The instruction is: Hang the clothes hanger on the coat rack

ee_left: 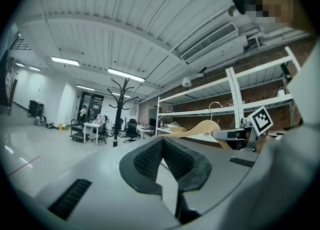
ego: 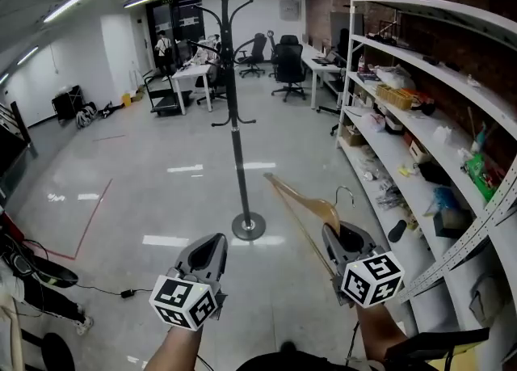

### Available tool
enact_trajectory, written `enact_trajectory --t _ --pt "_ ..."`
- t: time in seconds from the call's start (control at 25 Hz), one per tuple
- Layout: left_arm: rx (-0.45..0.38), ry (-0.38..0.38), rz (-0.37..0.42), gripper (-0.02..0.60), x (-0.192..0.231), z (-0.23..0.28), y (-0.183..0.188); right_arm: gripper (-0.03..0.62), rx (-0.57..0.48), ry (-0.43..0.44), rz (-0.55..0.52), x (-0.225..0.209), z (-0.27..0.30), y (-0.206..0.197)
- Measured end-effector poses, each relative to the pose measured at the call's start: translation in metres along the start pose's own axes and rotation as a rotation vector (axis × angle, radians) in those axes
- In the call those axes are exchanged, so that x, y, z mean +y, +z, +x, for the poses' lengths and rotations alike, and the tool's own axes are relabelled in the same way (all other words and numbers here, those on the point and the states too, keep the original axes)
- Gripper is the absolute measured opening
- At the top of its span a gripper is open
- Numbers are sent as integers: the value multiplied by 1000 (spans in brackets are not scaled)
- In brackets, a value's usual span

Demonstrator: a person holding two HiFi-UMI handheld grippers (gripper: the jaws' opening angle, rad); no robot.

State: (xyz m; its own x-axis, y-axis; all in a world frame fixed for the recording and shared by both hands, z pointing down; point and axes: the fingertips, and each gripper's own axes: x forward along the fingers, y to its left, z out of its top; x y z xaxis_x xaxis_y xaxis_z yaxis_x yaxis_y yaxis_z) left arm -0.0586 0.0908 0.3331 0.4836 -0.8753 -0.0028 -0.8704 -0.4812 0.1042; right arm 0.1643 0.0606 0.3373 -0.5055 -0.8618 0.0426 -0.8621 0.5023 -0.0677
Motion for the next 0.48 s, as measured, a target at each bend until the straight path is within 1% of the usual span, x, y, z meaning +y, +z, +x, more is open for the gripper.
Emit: enact_trajectory --t 0.08,0.2,0.36,0.48 --pt "4 8 -1 -9 5 27 2 57 -3 -2 4 -22 19 4" --pt "19 19 6 -9 10 57 -4 57 13 -5 2 -47 41 0" --pt "41 18 -11 -9 19 101 -18 57 39 2 1 -73 74 -5" --pt "56 5 -9 -9 37 128 -21 57 40 -13 6 -85 102 -6"
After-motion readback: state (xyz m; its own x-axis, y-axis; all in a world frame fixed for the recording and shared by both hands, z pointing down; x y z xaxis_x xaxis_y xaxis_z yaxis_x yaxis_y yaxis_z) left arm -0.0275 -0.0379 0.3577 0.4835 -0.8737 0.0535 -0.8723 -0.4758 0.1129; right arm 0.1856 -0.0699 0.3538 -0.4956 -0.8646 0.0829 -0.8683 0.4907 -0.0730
